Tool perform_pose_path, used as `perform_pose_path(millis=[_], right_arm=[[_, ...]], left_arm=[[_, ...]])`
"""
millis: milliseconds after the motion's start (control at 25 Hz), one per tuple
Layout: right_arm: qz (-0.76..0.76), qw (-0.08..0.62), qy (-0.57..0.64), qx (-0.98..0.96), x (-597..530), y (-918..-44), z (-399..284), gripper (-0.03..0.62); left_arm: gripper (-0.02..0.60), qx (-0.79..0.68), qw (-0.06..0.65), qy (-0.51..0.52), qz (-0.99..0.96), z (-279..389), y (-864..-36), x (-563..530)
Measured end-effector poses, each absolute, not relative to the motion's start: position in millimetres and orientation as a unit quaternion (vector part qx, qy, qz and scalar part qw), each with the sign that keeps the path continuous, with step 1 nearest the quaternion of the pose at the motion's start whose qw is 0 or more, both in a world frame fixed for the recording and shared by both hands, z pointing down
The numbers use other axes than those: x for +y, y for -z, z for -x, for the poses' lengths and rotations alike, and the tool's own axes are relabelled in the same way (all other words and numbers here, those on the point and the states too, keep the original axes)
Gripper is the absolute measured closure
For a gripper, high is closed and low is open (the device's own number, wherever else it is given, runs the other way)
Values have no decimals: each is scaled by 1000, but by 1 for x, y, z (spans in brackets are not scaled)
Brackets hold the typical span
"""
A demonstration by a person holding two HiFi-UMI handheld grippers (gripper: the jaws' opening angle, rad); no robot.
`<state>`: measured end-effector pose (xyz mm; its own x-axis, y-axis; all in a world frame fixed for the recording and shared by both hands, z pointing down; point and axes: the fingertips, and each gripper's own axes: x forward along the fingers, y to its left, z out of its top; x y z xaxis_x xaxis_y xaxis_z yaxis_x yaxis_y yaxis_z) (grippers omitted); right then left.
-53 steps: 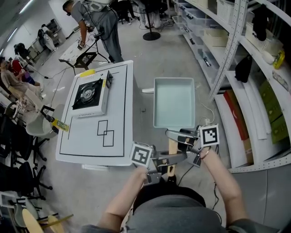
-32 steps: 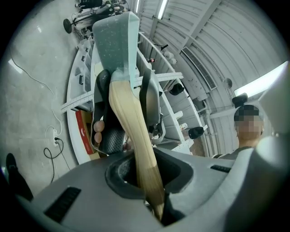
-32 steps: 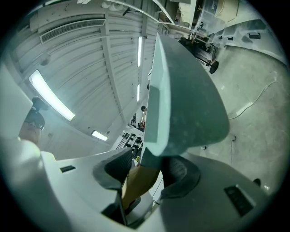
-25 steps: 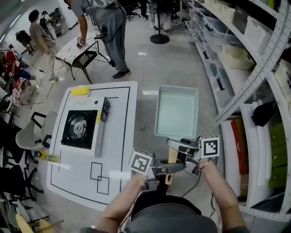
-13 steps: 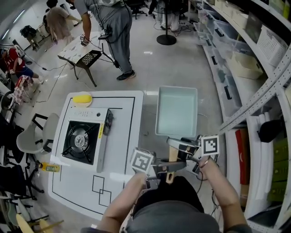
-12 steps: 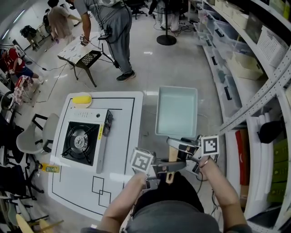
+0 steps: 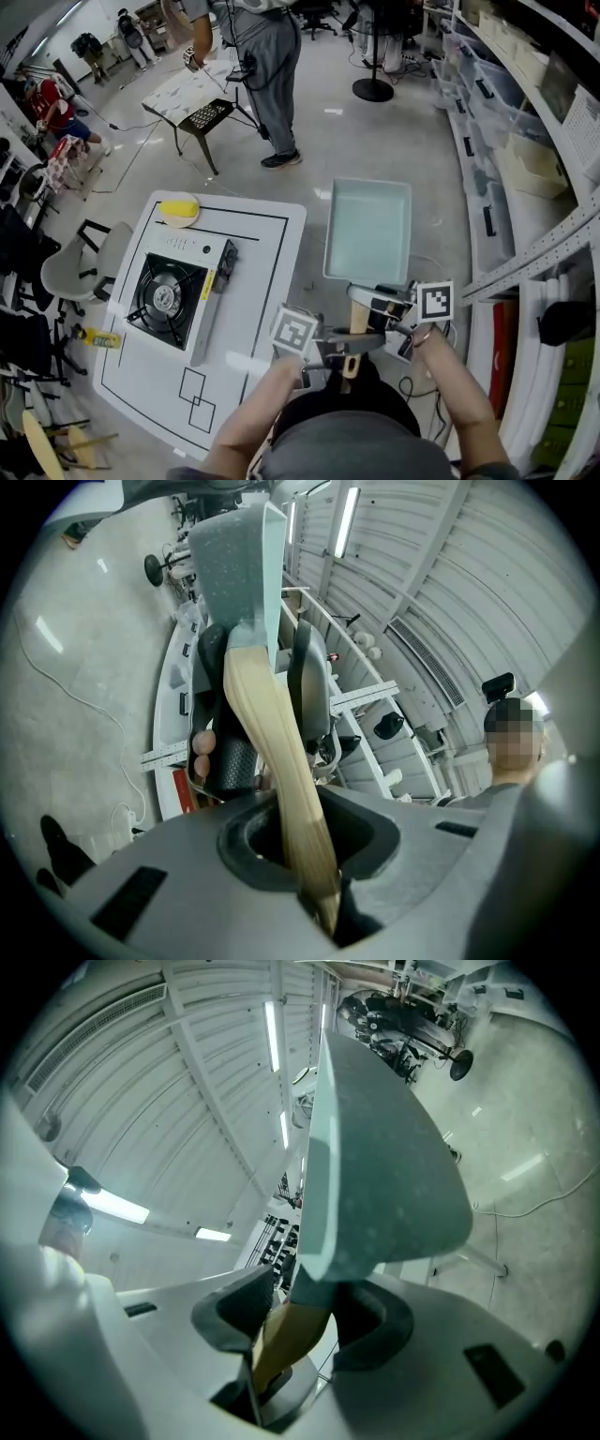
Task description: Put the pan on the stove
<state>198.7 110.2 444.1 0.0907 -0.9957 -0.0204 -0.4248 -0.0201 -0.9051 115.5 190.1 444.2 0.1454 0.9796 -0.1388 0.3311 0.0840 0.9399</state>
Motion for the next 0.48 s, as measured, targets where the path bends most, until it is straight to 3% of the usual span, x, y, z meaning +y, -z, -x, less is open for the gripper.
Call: perform_pose_path(millis=[480], right_arm=[[539, 355, 403, 648, 82, -441, -232, 413]], left_arm=[[534, 480, 514, -277, -655, -172, -439, 180]])
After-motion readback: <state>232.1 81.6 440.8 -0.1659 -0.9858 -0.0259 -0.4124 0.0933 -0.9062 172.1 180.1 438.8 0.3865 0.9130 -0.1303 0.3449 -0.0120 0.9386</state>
